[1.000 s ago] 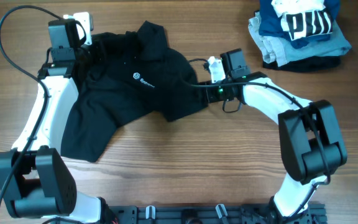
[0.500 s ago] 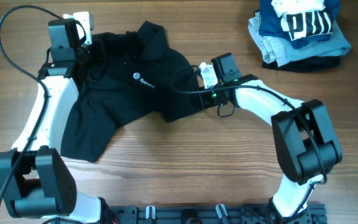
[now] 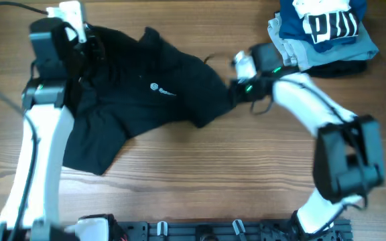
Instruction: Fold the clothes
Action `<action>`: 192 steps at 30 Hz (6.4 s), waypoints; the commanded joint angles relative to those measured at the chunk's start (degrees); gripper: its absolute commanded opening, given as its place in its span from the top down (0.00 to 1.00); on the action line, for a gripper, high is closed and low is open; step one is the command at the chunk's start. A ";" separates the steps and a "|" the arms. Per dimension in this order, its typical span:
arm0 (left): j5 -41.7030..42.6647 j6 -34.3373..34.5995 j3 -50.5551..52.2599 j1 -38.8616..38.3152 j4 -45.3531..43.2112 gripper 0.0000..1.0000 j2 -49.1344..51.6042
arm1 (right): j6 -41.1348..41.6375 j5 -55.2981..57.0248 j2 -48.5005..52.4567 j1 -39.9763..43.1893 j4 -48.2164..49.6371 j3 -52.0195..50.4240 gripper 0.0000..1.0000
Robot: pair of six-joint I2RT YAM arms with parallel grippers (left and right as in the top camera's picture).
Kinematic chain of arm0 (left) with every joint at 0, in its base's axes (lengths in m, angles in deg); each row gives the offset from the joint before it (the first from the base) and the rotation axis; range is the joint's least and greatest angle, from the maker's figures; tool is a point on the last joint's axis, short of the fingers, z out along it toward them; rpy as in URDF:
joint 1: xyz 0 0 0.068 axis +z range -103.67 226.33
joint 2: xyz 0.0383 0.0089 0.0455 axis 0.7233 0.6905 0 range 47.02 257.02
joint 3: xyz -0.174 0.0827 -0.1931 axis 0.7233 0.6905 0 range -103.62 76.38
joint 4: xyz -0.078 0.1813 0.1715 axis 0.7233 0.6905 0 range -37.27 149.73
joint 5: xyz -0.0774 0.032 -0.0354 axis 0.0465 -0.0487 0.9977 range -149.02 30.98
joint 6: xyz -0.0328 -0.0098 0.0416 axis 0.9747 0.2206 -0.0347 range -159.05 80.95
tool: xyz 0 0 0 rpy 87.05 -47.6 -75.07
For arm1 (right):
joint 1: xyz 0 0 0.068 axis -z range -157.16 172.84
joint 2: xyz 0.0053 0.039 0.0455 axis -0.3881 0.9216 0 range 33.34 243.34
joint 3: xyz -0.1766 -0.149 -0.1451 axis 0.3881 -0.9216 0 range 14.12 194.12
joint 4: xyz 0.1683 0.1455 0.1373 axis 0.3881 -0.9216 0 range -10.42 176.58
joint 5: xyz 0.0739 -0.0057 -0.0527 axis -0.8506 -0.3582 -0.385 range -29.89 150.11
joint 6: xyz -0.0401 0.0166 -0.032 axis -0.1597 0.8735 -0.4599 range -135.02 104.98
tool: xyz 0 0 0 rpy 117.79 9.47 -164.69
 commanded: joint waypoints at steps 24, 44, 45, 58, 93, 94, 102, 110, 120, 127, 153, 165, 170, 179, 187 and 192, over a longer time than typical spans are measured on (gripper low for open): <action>4.44 6.45 -8.63 -0.20 -3.06 0.96 -26.73 | -9.70 -8.66 -18.88 13.03 -32.28 40.76 0.55; 4.55 23.02 -10.25 -3.74 -37.13 0.96 -7.85 | -2.91 -12.50 -6.84 -12.33 -20.85 40.70 0.23; 4.50 21.86 -10.99 -4.20 -37.07 0.96 -8.07 | -2.05 -12.48 -5.55 -13.62 -19.54 40.70 0.21; 4.20 20.98 -20.63 -4.83 -25.42 0.96 -11.06 | -1.79 -8.87 9.46 -22.49 -7.48 40.70 0.14; -18.18 -0.02 -22.38 -9.44 -4.39 0.96 -20.83 | -15.61 -6.69 -5.44 2.97 -34.67 40.96 0.96; -18.16 -0.02 -22.40 -10.19 -3.93 0.96 -21.99 | -15.80 -6.23 -6.51 2.95 -36.17 40.96 0.96; -18.40 0.00 -22.40 -14.14 4.63 0.96 -28.87 | -15.50 -3.21 -8.61 2.95 -42.16 40.72 0.96; -19.32 -0.02 -22.38 -14.14 13.00 0.96 -24.09 | -17.00 -1.09 0.37 2.67 -35.43 40.72 0.96; -19.85 0.66 -22.36 -14.14 26.64 0.96 -8.00 | -18.80 0.83 19.80 1.57 -23.91 40.72 0.67; -19.80 2.01 -22.34 -13.92 28.15 0.96 8.81 | -16.76 -0.83 17.66 1.53 -26.08 41.20 0.29; -9.88 9.46 -22.34 4.07 17.18 0.96 20.50 | -12.48 11.19 11.85 -32.35 -33.88 30.14 0.26; -6.23 9.49 -22.34 4.90 17.09 0.96 20.85 | -12.09 18.80 11.96 -40.17 -26.32 20.90 0.06; -6.08 9.46 -22.34 4.90 17.46 0.96 20.85 | -14.43 20.37 12.41 -40.35 -24.24 20.50 0.04; -6.08 9.46 -22.34 4.90 17.46 0.96 20.85 | -12.87 27.63 12.44 -42.84 -18.08 22.91 0.01; -6.08 9.46 -22.34 4.90 17.79 0.96 20.85 | 10.80 17.40 14.47 -42.71 -6.27 24.35 0.03; -6.08 9.42 -22.34 4.90 17.97 0.96 20.85 | 11.61 13.84 15.10 -40.68 -10.97 25.99 0.06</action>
